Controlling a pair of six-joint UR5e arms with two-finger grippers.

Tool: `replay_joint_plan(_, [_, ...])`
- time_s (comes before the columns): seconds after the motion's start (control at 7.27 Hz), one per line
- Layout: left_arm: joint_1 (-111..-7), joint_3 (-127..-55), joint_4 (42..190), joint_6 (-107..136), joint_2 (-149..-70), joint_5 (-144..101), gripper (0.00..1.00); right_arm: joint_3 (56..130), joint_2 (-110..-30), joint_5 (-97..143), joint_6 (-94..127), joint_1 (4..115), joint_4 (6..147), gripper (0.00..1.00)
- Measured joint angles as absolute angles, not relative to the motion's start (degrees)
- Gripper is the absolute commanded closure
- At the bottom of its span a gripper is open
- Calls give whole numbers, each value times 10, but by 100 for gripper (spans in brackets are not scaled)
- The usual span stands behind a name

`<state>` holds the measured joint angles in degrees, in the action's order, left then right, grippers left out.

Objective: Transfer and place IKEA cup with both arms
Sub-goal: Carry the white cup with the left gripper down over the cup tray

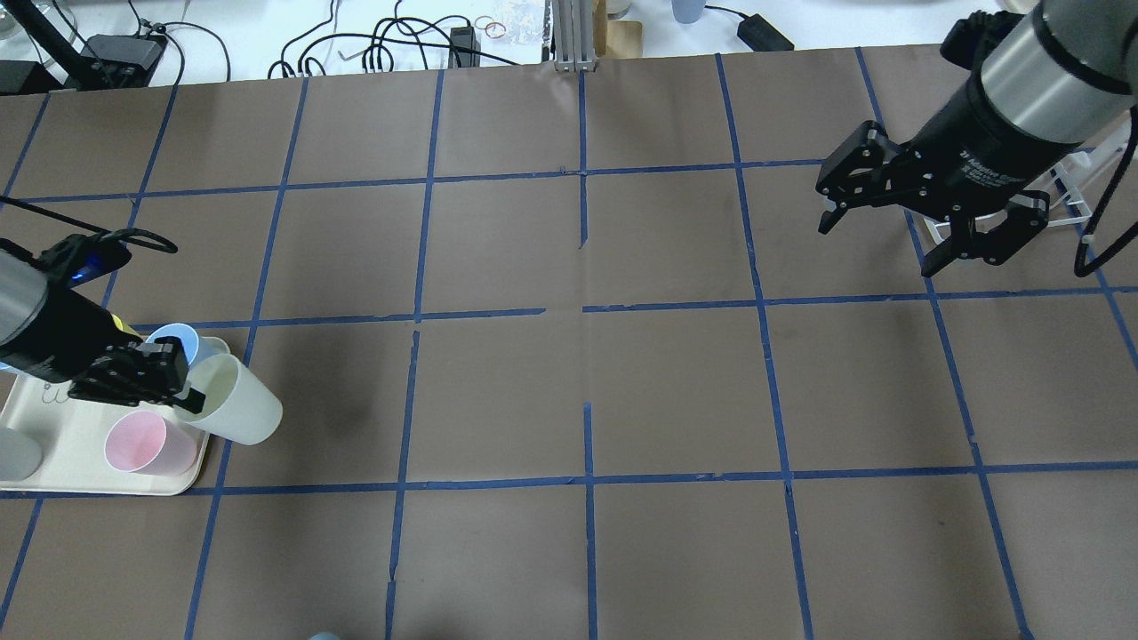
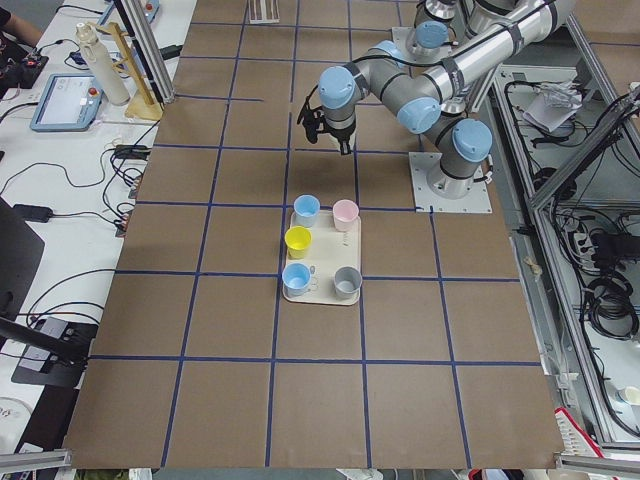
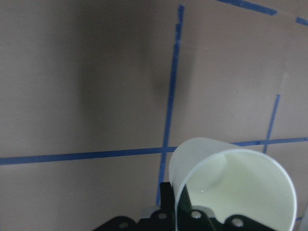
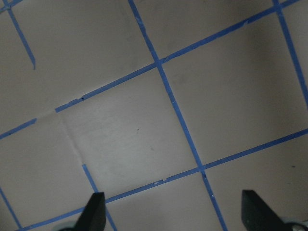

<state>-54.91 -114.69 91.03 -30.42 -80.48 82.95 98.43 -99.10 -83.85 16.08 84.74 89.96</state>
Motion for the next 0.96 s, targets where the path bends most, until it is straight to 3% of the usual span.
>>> replay_joint_plan(0.55, [-369, -1132, 868, -544, -815, 900, 100, 1015, -988, -889, 91, 895, 935, 0])
replay_joint_plan(0.96, [-333, -1129, 748, -666, -884, 902, 100, 1016, -989, -887, 63, 892, 935, 0])
